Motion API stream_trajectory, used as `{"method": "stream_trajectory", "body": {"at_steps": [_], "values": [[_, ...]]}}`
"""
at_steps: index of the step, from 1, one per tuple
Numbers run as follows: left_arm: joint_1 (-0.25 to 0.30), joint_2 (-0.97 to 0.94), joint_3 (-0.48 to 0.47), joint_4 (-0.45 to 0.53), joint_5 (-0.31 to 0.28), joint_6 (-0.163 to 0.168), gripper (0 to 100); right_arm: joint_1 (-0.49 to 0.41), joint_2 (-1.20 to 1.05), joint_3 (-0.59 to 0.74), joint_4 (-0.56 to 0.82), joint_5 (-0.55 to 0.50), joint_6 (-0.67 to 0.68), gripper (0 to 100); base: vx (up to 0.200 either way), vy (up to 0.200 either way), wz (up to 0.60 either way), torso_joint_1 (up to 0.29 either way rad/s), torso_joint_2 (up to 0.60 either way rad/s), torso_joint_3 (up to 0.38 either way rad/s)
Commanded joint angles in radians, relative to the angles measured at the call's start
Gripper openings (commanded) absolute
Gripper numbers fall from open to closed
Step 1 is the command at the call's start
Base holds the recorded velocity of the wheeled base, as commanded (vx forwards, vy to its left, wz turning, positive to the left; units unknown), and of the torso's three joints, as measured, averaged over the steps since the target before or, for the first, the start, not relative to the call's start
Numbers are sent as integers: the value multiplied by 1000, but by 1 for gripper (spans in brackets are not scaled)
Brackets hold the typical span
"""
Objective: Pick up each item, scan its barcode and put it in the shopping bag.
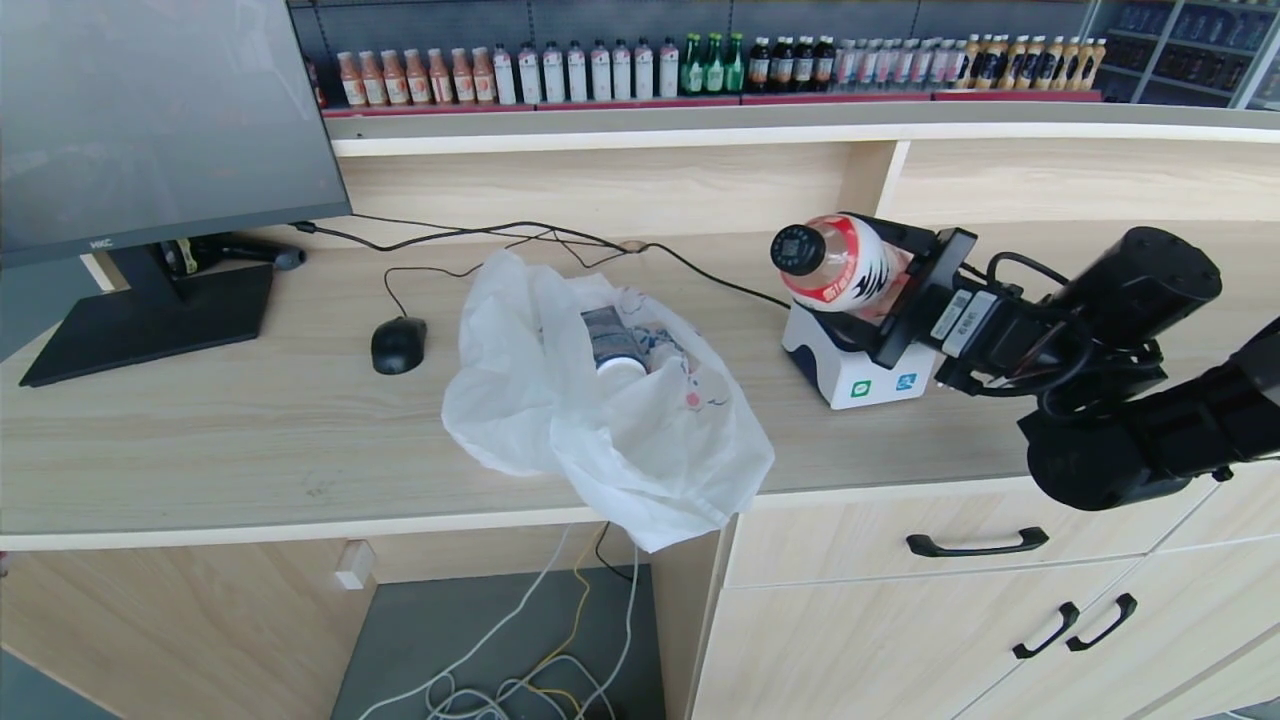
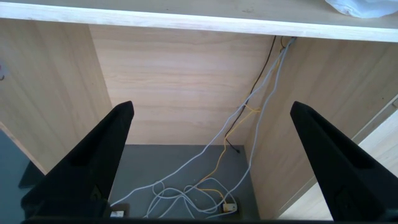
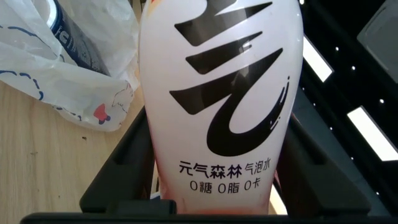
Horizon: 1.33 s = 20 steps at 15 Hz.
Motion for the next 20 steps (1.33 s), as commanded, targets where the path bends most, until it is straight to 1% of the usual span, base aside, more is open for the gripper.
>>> {"method": "stream_trajectory", "body": {"at_steps": [1, 6, 10, 11, 13, 18, 20], "values": [[0, 0, 0, 0, 0, 0, 100, 0, -1, 1, 0, -2, 0, 0, 0, 0, 0, 0, 0, 0], [-2, 0, 0, 0, 0, 0, 100, 2, -15, 18, 3, -16, 13, 0, 0, 0, 0, 0, 0, 0], [0, 0, 0, 0, 0, 0, 100, 2, -78, 64, -2, -106, 83, 0, 0, 0, 0, 0, 0, 0], [0, 0, 0, 0, 0, 0, 100, 3, -104, 94, -2, -145, 111, 0, 0, 0, 0, 0, 0, 0], [0, 0, 0, 0, 0, 0, 100, 23, -159, 210, -3, -232, 184, 0, 0, 0, 0, 0, 0, 0], [0, 0, 0, 0, 0, 0, 100, 37, -203, 223, -8, -258, 315, 0, 0, 0, 0, 0, 0, 0], [0, 0, 0, 0, 0, 0, 100, 42, -205, 225, -31, -309, 401, 0, 0, 0, 0, 0, 0, 0]]}}
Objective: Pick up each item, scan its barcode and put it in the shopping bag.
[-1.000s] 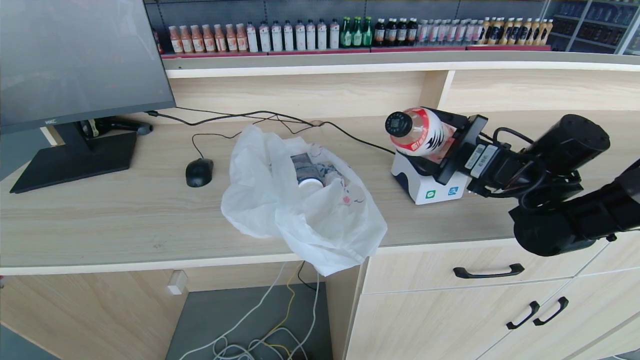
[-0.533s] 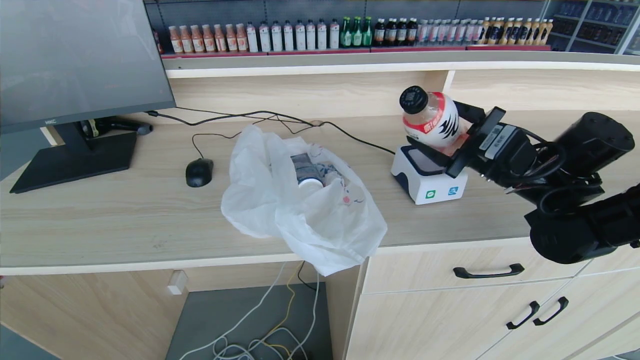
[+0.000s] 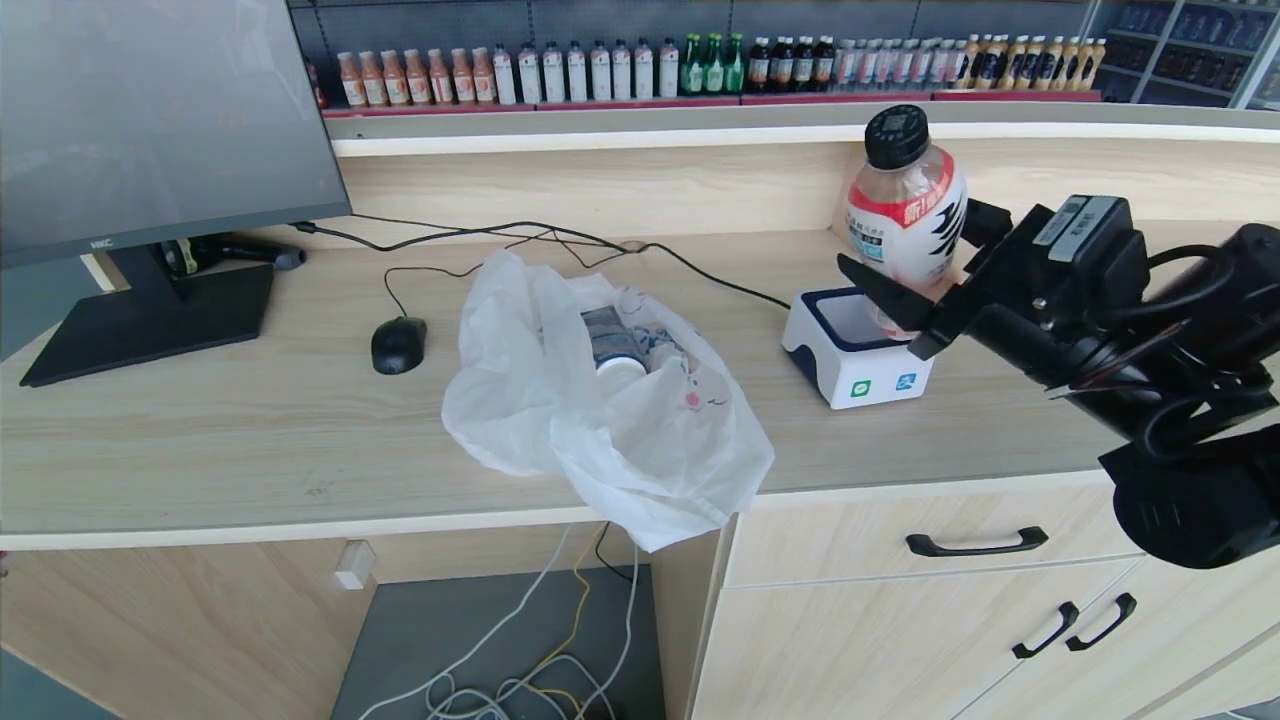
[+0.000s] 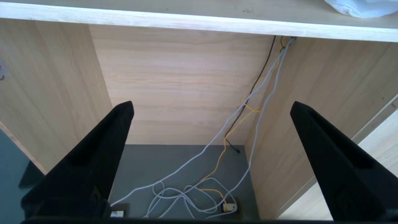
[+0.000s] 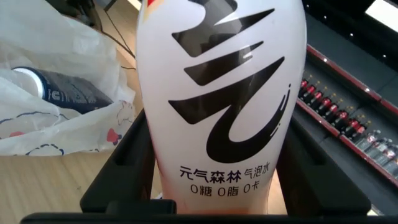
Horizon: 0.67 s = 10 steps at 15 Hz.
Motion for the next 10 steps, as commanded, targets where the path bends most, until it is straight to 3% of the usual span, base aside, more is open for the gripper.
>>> {"method": "stream_trajectory", "body": {"at_steps": [1, 10], "values": [[0, 0, 0, 0, 0, 0, 100, 2, -8, 8, -44, -27, 56, 0, 0, 0, 0, 0, 0, 0], [-2, 0, 0, 0, 0, 0, 100, 8, -71, 97, -56, -187, 337, 0, 0, 0, 0, 0, 0, 0]]}}
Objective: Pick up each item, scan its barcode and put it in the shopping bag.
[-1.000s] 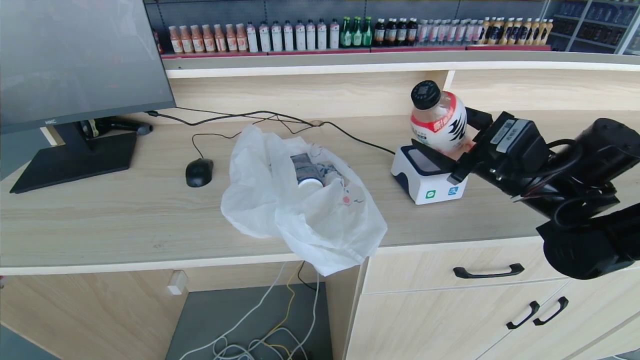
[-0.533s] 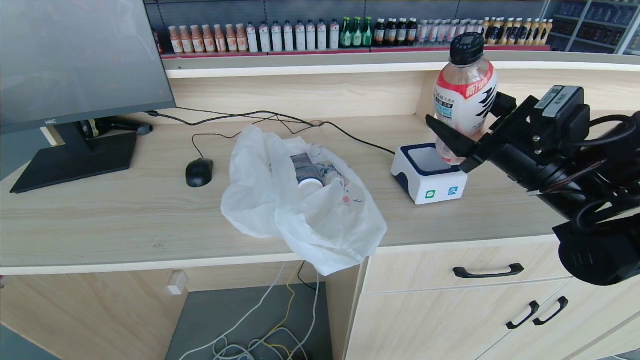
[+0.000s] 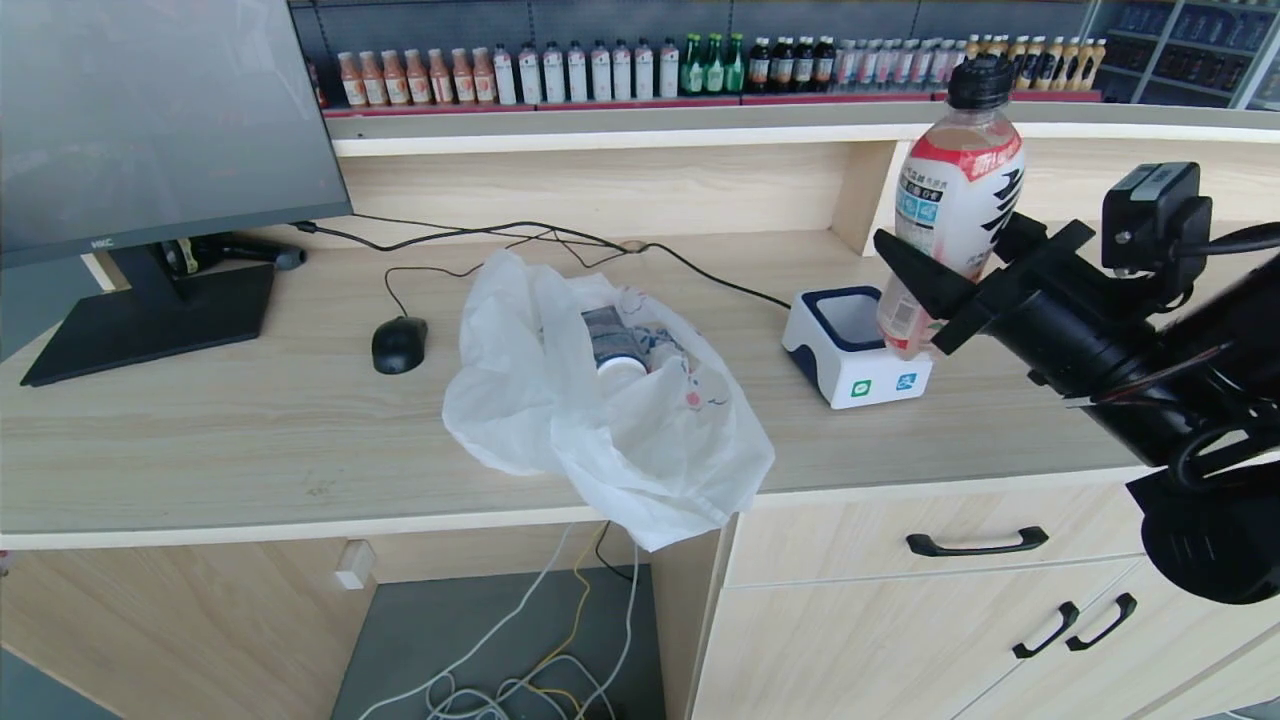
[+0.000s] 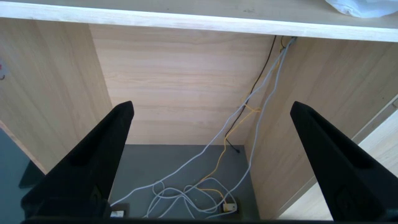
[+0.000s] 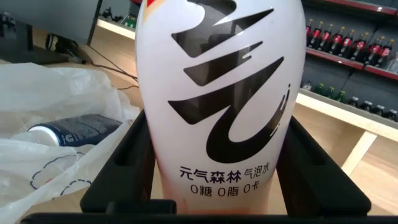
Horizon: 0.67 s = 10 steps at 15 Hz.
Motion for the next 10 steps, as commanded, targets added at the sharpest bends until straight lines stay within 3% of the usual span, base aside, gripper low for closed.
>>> {"method": "stream_trajectory", "body": {"at_steps": [1, 5, 8, 10], "values": [[0, 0, 0, 0, 0, 0, 100, 5, -43, 8, -1, -37, 20, 0, 0, 0, 0, 0, 0, 0], [0, 0, 0, 0, 0, 0, 100, 43, -89, 28, -1, -132, 51, 0, 0, 0, 0, 0, 0, 0], [0, 0, 0, 0, 0, 0, 100, 144, -118, 51, -1, -346, 123, 0, 0, 0, 0, 0, 0, 0], [0, 0, 0, 0, 0, 0, 100, 164, -121, 51, -1, -357, 119, 0, 0, 0, 0, 0, 0, 0]]}}
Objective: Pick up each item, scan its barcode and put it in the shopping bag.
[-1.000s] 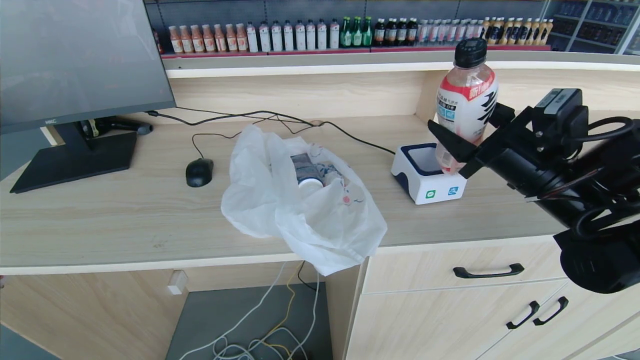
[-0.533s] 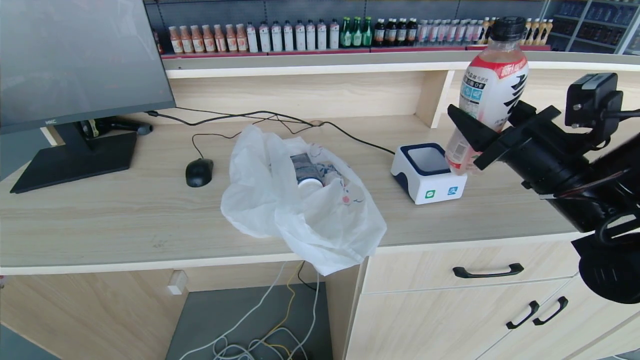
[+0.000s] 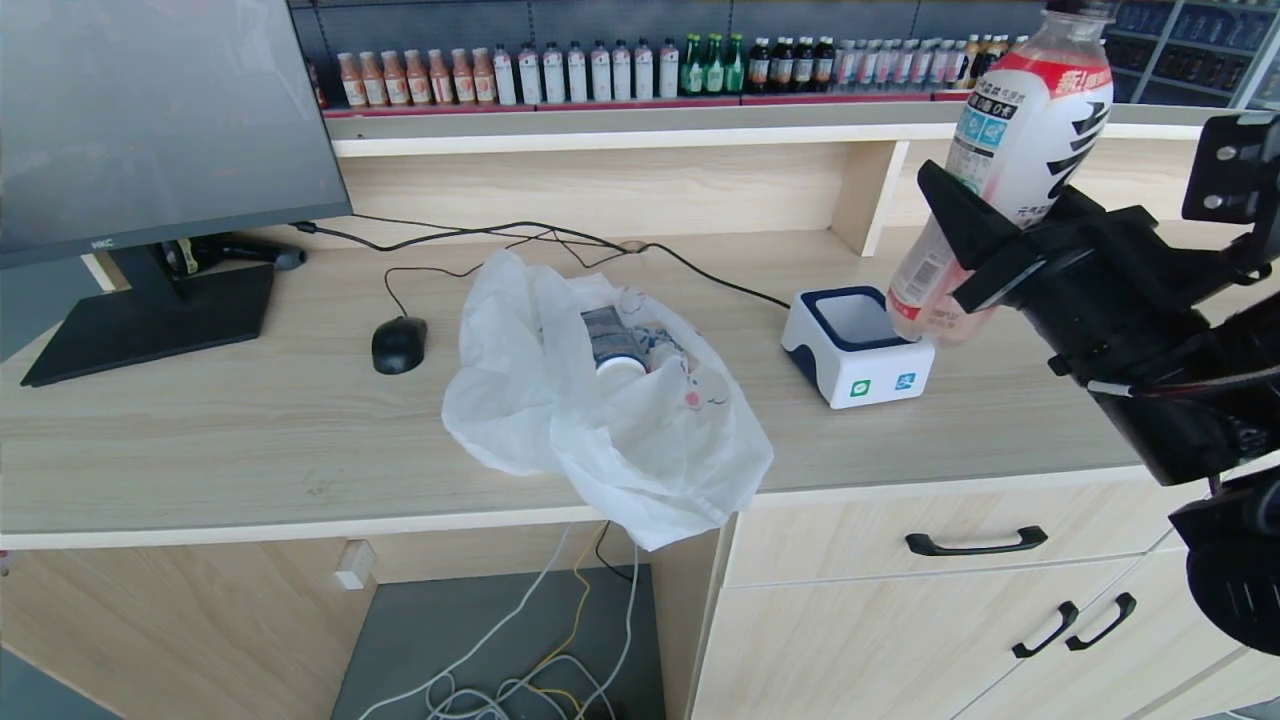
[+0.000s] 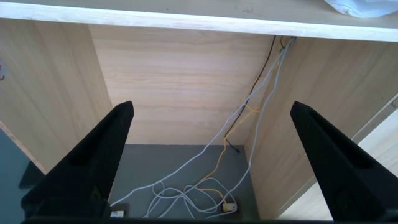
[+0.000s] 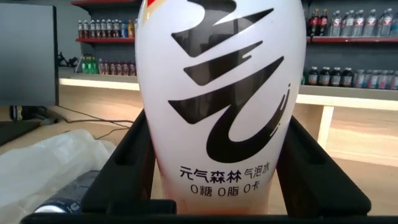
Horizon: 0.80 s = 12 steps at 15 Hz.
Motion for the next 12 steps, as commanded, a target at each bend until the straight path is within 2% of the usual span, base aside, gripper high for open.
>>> {"method": "stream_trajectory", "body": {"at_steps": [1, 12], "values": [[0, 0, 0, 0, 0, -2, 100, 17, -14, 1, -1, -2, 3, 0, 0, 0, 0, 0, 0, 0], [0, 0, 0, 0, 0, -1, 100, -1, -51, 13, -1, -2, 24, 0, 0, 200, 0, 2, 1, 2]]}}
